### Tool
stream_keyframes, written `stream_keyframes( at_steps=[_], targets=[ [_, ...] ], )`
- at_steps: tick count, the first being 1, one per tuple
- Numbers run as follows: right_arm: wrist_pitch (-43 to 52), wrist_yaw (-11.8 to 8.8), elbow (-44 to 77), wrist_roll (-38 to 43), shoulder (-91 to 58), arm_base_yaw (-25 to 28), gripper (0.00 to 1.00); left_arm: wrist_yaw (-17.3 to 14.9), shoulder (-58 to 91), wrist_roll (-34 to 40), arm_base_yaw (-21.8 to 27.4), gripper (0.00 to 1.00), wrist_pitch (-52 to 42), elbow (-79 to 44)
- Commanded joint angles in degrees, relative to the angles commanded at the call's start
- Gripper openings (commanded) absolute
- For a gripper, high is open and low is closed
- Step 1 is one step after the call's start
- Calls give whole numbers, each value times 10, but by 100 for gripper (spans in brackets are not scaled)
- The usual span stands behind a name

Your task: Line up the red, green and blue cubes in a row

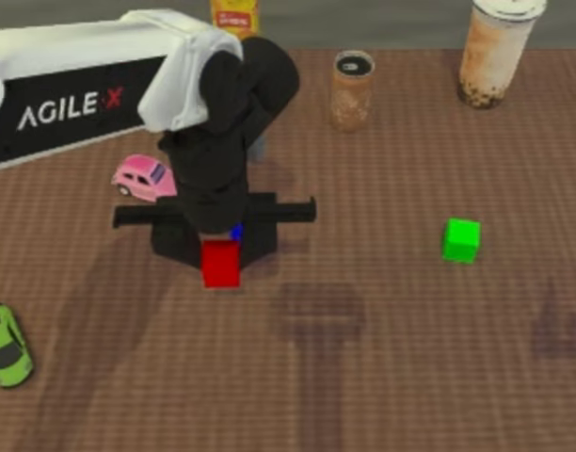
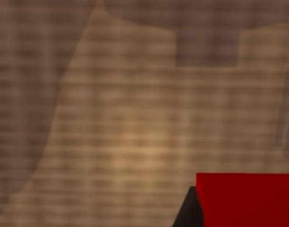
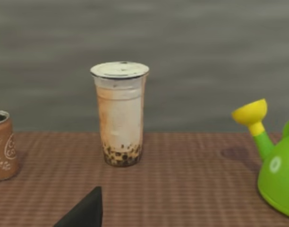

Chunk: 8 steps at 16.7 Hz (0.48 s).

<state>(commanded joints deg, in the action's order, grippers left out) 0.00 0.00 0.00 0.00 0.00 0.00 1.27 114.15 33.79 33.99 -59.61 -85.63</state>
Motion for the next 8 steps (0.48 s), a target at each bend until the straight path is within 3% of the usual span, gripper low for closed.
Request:
stream_keyframes(
  at_steps=[8],
  targets=[
    [0, 0, 0, 0, 0, 0, 100, 0, 50, 0, 1, 0, 138, 86]
  ],
)
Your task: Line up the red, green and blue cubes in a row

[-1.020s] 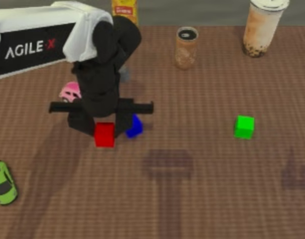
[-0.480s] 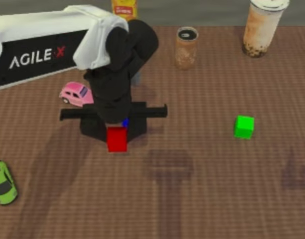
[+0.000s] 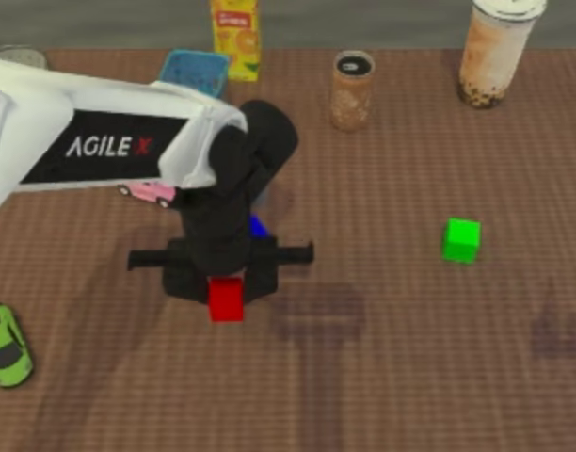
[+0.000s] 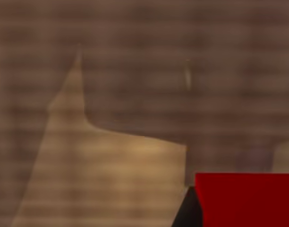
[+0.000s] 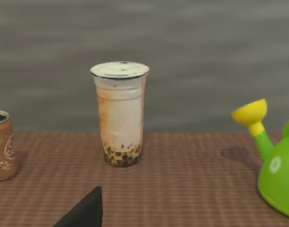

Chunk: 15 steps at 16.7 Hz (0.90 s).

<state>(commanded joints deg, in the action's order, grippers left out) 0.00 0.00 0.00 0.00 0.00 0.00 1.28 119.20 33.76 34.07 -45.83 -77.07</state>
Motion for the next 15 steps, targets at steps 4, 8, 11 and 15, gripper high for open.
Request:
stream_keyframes(
  at_steps=[4, 8, 11, 15],
  targets=[
    [0, 0, 0, 0, 0, 0, 100, 0, 2, 0, 0, 0, 3, 2],
    [0, 0, 0, 0, 0, 0, 100, 0, 2, 0, 0, 30, 3, 2],
    [0, 0, 0, 0, 0, 0, 100, 0, 2, 0, 0, 53, 3, 2],
    [0, 0, 0, 0, 0, 0, 100, 0, 2, 0, 0, 83, 3, 2]
  ],
)
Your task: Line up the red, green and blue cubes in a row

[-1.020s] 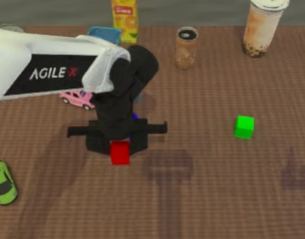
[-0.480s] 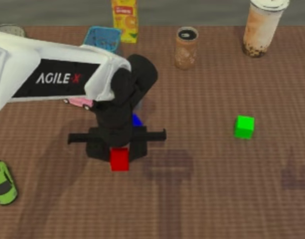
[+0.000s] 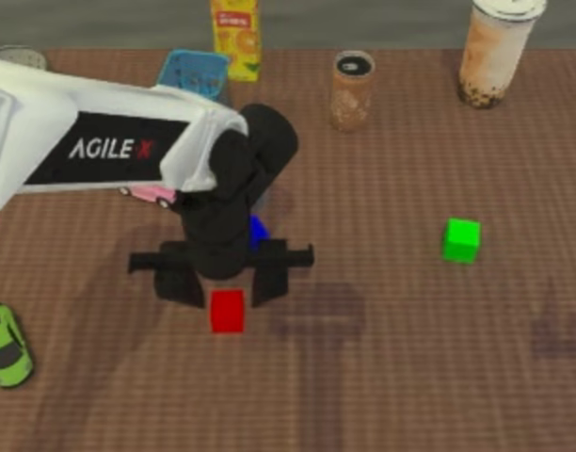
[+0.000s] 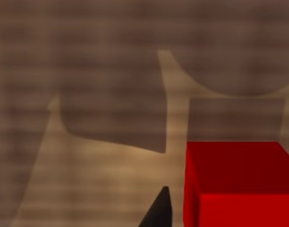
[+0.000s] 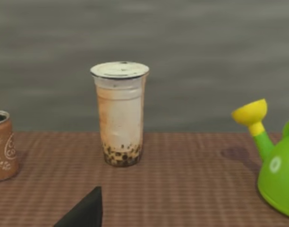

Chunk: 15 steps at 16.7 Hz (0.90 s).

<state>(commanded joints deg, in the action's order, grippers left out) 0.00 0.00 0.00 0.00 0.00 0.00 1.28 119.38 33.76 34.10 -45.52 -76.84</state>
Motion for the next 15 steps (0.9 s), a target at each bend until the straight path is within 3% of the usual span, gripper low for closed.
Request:
stream_keyframes(
  at_steps=[2, 3, 12, 15],
  targets=[
    [0, 0, 0, 0, 0, 0, 100, 0, 0, 0, 0, 98, 0, 0],
    [0, 0, 0, 0, 0, 0, 100, 0, 0, 0, 0, 100, 0, 0],
    [0, 0, 0, 0, 0, 0, 100, 0, -1, 0, -1, 100, -2, -1],
    [0, 0, 0, 0, 0, 0, 100, 0, -16, 2, -3, 100, -40, -25]
  ],
)
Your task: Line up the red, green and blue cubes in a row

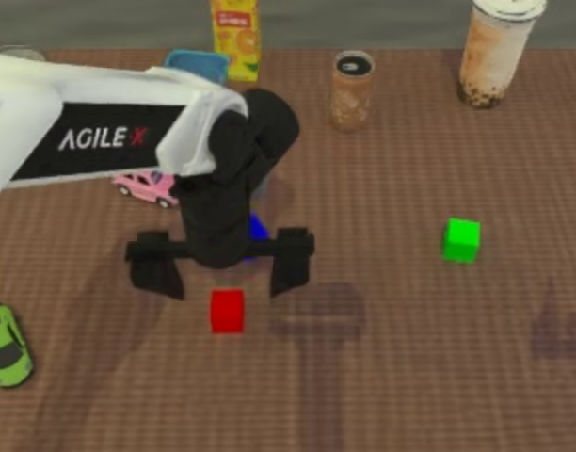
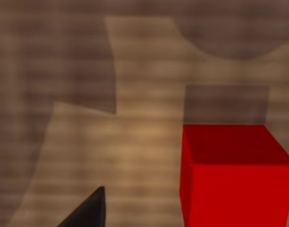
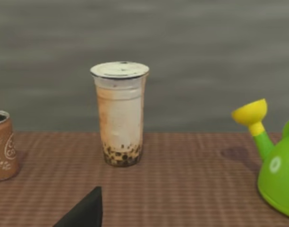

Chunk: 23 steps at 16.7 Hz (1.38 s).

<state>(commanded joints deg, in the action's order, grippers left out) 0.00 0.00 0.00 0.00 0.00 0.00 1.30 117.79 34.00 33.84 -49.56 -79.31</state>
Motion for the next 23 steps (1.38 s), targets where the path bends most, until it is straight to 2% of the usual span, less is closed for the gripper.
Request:
stream_keyframes(
  at_steps=[5, 13, 18, 23],
  targets=[
    [0, 0, 0, 0, 0, 0, 100, 0, -41, 2, -5, 100, -93, -49],
    [11, -1, 17, 6, -17, 4, 100, 1, -59, 1, -10, 100, -89, -38],
    [98, -2, 162, 50, -165, 31, 100, 6, -194, -8, -70, 100, -13, 75],
    [244, 1, 393, 116, -459, 70, 100, 9, -449, -46, -164, 100, 106, 273]
  ],
)
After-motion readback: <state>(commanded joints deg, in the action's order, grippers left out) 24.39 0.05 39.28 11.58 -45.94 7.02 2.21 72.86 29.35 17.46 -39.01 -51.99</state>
